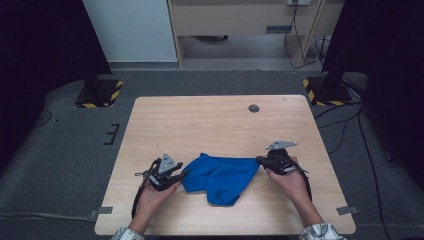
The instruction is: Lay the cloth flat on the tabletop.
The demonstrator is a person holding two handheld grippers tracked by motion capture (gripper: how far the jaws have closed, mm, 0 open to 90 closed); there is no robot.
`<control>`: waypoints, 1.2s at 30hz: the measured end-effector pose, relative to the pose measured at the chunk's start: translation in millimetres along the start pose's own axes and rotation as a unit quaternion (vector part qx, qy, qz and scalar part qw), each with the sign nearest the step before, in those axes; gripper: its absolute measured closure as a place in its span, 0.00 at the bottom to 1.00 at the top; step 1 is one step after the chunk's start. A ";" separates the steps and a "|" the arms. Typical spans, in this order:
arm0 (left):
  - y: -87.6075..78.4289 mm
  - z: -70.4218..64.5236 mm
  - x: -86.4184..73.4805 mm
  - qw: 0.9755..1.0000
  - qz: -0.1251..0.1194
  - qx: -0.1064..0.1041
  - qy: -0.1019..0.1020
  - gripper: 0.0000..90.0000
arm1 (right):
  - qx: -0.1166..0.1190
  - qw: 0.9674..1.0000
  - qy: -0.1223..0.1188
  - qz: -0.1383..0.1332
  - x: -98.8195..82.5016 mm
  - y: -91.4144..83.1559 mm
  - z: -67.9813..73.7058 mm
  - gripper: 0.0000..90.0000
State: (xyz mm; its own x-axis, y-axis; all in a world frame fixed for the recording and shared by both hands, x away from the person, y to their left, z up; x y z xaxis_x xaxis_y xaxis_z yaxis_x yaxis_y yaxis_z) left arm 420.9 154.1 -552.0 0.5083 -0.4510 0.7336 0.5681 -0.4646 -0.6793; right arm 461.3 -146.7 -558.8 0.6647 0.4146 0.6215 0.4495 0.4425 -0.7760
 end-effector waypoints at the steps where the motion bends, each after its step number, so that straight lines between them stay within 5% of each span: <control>1: 0.2 2.5 3.4 1.000 -0.005 0.000 -0.005 0.67 | -0.001 1.000 -0.001 -0.002 0.9 -0.5 0.0 0.98; 6: 18.6 10.3 8.9 1.000 0.007 -0.006 -0.017 0.68 | 0.000 1.000 -0.002 0.000 0.6 0.3 1.8 0.98; 11: 32.4 13.9 6.3 0.999 0.027 -0.027 -0.032 0.66 | 0.000 1.000 -0.004 -0.002 1.3 -0.4 1.5 0.98; 13: 35.6 12.9 1.9 0.996 0.038 -0.062 -0.048 0.63 | 0.001 1.000 -0.005 -0.001 1.1 -0.4 1.4 0.98; 15: 37.0 14.4 -3.2 0.996 0.050 -0.059 -0.043 0.66 | 0.001 1.000 -0.004 -0.002 1.3 -0.4 1.4 0.98; 19: 37.6 12.3 -4.6 0.994 0.051 -0.081 -0.047 0.75 | 0.002 1.000 -0.004 -0.004 2.3 -1.6 2.4 0.98; 21: 39.0 10.1 -6.2 0.994 0.063 -0.079 -0.032 0.82 | 0.002 1.000 -0.006 -0.005 2.6 -2.2 2.1 0.98; 25: 39.7 9.3 -4.7 0.994 0.068 -0.077 -0.033 0.97 | 0.003 1.000 -0.003 -0.012 4.5 -3.7 3.1 0.98; 28: 29.2 16.3 8.4 0.998 0.032 -0.040 -0.033 0.97 | 0.005 1.000 -0.009 -0.025 8.7 -6.5 6.5 0.98; 30: 13.9 21.7 22.0 1.000 -0.006 0.007 -0.022 0.97 | 0.010 0.999 -0.009 -0.037 12.5 -9.8 9.6 0.98; 33: -10.9 26.0 41.4 0.996 -0.065 0.057 -0.024 0.97 | 0.020 0.997 -0.010 -0.067 21.1 -18.8 14.6 0.98; 35: -18.6 25.2 45.7 0.993 -0.073 0.096 0.008 0.97 | 0.022 0.996 -0.015 -0.085 26.6 -25.5 16.6 0.98; 36: -17.5 25.0 44.7 0.990 -0.064 0.121 0.040 0.97 | 0.023 0.995 -0.015 -0.091 28.3 -27.9 17.3 0.98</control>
State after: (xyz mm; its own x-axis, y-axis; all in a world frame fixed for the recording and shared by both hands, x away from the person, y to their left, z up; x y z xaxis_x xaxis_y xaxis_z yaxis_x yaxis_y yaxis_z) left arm 449.8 161.1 -506.7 0.3748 -0.4632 0.8031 0.7681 -0.3299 -0.5487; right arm 457.2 -133.6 -517.7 0.5558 0.3480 0.7549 0.5323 0.5485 -0.6448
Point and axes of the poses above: each handheld gripper's, and its own axes: y roughly forward along the jaws, x roughly out of its top, z roughly to its left, the point moved 9 cm from there along y, roughly forward along the jaws, and after that the axes turned 8 degrees about z, right-handed, at the moved point
